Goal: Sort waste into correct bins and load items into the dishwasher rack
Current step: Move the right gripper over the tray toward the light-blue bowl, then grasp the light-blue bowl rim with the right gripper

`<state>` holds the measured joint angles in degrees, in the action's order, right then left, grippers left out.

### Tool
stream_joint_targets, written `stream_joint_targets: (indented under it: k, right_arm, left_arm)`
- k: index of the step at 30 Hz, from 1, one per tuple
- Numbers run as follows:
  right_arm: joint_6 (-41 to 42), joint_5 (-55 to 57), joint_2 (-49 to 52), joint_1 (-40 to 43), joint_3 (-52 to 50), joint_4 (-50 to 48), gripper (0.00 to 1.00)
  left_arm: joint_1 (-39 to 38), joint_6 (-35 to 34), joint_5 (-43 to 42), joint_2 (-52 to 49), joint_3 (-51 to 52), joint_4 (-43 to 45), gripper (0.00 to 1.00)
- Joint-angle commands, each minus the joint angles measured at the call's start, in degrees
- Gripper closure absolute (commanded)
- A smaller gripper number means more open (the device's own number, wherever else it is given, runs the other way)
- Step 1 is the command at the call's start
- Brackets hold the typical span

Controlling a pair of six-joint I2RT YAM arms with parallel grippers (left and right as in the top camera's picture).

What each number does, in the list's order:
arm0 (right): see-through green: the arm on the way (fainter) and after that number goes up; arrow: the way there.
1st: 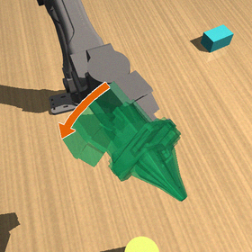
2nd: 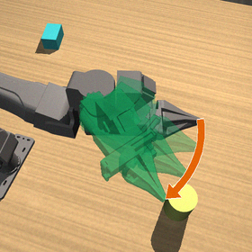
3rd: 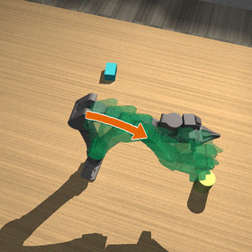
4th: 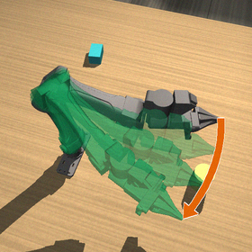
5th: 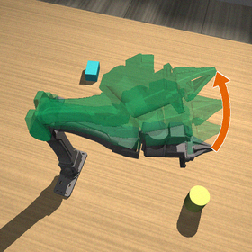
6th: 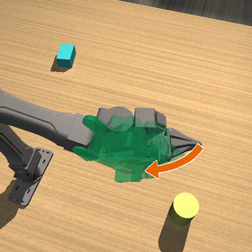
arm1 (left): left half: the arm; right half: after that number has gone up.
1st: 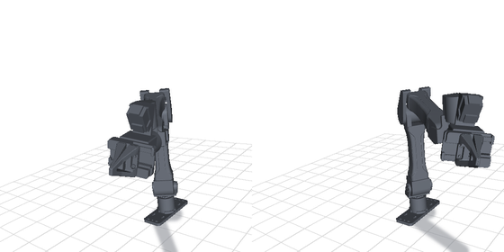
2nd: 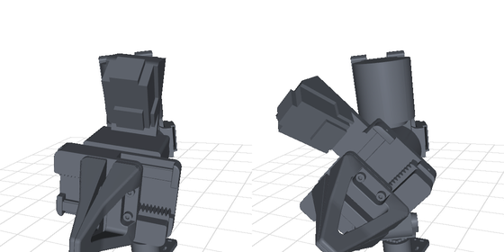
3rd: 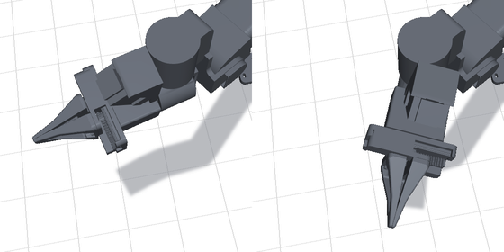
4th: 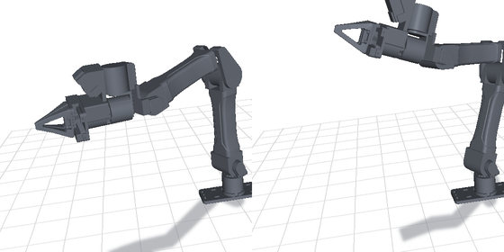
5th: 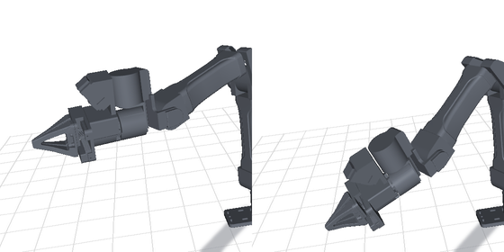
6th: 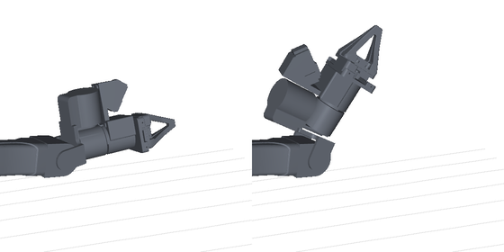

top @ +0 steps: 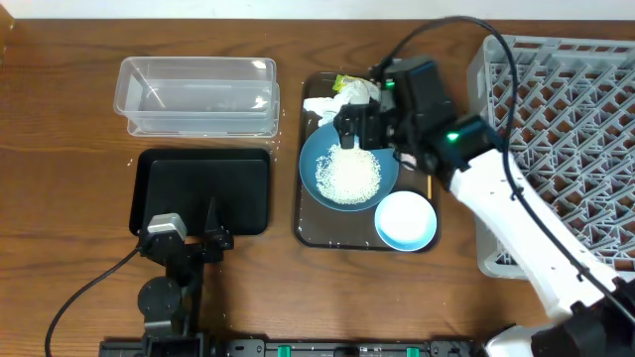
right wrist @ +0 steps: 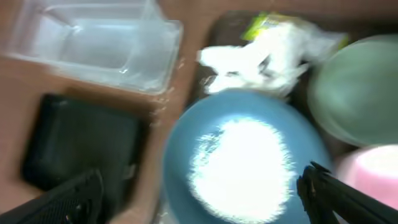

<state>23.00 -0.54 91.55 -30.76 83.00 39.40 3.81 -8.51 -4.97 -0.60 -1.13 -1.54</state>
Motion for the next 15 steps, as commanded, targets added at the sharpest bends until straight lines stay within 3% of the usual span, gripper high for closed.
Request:
stream_joint_targets:
  k: [1,9,15]
  right_arm:
    - [-3.7,20.5,-0.9,-3.5,3.7,4.0,0.01]
    - [-2.1,14.9,-0.9,-5.4,3.6,16.3,0.01]
    - [-2.1,2.0,-0.9,-5.6,3.2,24.7,0.01]
  left_arm:
    - [0.1,1.0,-0.8,0.4,0.9,-2.1,0.08]
    - [0.1,1.0,-0.8,0.4,0.9,-2.1,0.08]
    - [0.1,1.0,-0.8,0.4,0.9,-2.1,0.08]
